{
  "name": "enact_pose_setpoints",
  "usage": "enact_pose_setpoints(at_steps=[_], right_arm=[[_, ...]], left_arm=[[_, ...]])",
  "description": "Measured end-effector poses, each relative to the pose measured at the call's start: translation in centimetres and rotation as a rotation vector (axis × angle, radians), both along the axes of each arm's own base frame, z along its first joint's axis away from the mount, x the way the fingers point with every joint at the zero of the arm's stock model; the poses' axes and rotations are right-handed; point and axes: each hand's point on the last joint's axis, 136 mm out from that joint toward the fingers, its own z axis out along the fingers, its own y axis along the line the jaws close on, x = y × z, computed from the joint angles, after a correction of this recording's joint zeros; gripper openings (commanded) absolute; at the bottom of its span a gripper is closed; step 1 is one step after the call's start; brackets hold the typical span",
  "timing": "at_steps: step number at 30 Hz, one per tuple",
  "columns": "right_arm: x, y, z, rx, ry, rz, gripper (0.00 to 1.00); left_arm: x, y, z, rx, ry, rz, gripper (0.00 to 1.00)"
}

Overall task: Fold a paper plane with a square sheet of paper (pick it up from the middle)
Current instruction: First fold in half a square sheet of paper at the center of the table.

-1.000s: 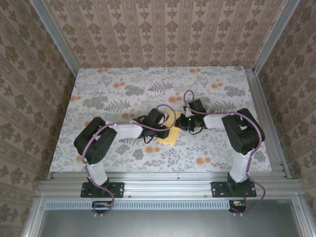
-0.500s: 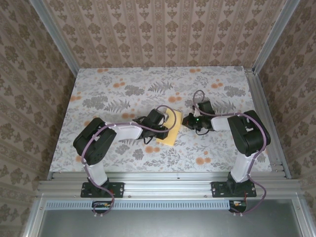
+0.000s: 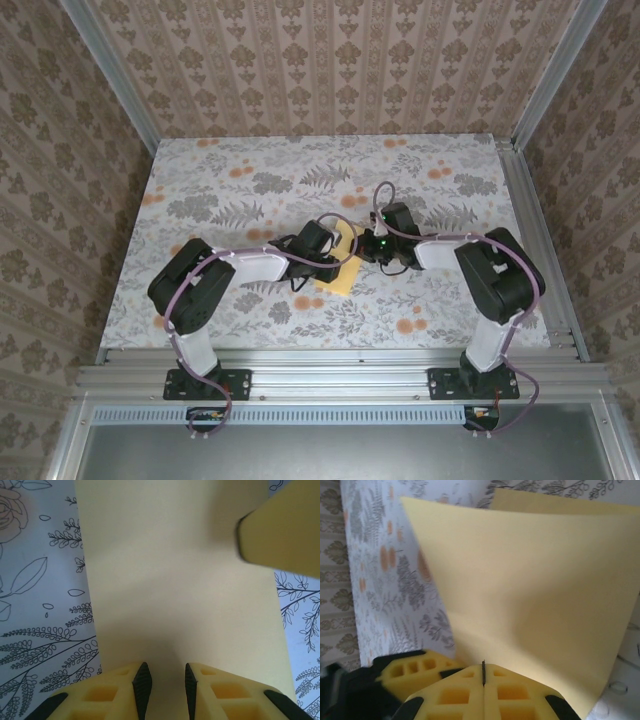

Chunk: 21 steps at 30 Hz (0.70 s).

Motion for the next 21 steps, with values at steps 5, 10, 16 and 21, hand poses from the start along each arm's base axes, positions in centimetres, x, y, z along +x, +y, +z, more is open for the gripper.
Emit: enact_pose_setpoints(at_steps=[5,10,16,21], right_arm=[[1.4,0.2,-0.8,-0.022,-0.004,-0.005,0.07],[2.5,-0.8,-1.6,-0.056,-0.019,-0.019,0.07],[3.0,-1.9,-2.4,-0.068,-0.013,-0.034,0.07],[3.2,-2.7,-2.4,-0.053,-0.033,-0.044,0.08]], left_arm=[[0.0,0.1,0.0,0.007,-0.001,-0.004,0.31],[-0.1,0.2,0.0,0.009,-0.002,-0.003,0.31],[-0.1,0.3,-0.1,0.01,-0.004,-0.001,0.31],[-0.2,0.4,-0.1,0.008,-0.006,-0.001,0.31]])
